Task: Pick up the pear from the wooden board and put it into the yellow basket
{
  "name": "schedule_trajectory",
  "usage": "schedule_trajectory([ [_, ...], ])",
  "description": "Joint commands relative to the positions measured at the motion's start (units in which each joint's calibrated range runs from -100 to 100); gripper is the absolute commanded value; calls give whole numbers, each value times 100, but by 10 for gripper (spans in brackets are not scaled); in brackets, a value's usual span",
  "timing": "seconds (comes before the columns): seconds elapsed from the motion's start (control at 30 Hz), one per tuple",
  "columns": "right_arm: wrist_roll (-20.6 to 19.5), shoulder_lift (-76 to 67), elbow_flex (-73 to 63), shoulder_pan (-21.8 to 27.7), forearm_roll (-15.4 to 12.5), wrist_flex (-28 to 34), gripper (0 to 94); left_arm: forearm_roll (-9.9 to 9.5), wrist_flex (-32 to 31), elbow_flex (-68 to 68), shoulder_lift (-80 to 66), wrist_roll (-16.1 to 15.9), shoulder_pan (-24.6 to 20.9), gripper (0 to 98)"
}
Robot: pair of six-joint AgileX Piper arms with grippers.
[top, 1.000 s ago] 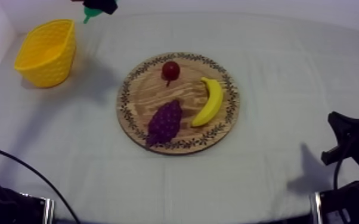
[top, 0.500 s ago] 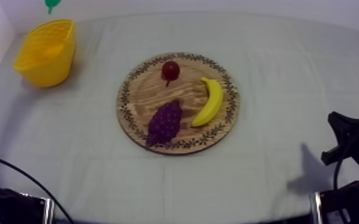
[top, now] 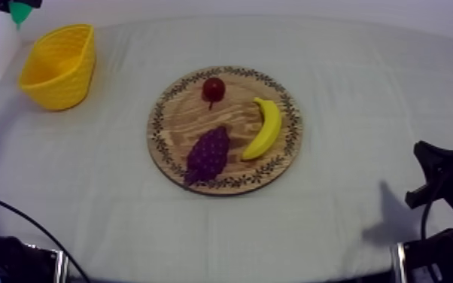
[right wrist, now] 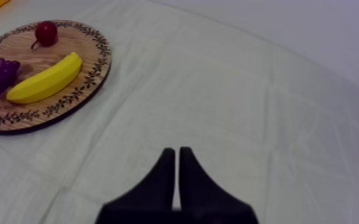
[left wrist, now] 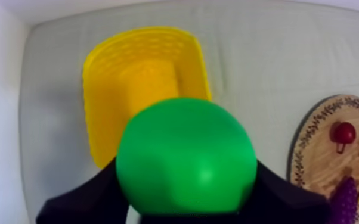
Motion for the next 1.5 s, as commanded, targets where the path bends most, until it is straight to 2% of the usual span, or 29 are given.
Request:
schedule_trajectory([
  [0.0, -1, -4, -5, -3, -1, 4, 4, 8, 0, -49, 116, -18, -91, 379],
  [0.27, -1, -4, -5, -3, -1, 4, 4, 18, -11, -349, 786, -38, -205, 383],
  [0.63, -1, -4, -5, -3, -1, 4, 4, 40, -341, -554, 2028, 31, -283, 380],
  [1.07, -1, -4, -5, -3, -1, 4, 4, 23, -561, -904, 3321, -86, -424, 403],
  [1.2, -1, -4, -5, -3, -1, 4, 4, 22, -631, -912, 3521, -119, -428, 487],
  [1.47, -1, -4, -5, -3, -1, 4, 4, 12, -654, -810, 3582, -192, -402, 878],
])
